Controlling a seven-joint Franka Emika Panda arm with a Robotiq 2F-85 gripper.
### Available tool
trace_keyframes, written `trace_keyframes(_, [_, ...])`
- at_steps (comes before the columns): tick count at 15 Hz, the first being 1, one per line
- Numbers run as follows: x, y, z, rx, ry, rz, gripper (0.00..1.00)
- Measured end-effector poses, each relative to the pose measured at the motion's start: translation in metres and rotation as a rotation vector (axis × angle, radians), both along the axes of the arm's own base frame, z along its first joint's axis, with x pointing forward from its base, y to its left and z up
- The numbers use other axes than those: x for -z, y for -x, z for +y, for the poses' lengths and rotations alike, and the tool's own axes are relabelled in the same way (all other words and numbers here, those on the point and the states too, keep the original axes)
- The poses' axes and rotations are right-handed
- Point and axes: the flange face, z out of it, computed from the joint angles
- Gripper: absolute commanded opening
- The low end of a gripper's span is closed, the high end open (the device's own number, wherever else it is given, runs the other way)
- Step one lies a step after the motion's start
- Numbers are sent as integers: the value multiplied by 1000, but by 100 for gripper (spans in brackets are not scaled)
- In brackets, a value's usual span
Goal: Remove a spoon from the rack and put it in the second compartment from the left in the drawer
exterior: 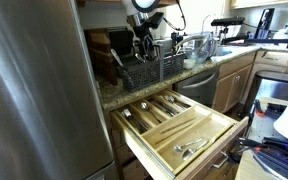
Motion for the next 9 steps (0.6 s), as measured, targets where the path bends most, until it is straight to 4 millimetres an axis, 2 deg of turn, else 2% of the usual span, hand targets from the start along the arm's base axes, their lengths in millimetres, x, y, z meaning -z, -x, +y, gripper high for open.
trace_keyframes(2, [0, 0, 0, 0, 0, 0, 100])
trace_keyframes(3, [0, 0, 0, 1, 0, 0, 95])
trace_keyframes(5, [0, 0, -1, 1, 1, 0, 93])
trace_keyframes(7, [0, 0, -1, 1, 1, 0, 77])
trace_keyframes(8, [0, 0, -1, 1, 1, 0, 80])
trace_keyframes(9, [0, 0, -1, 1, 1, 0, 68])
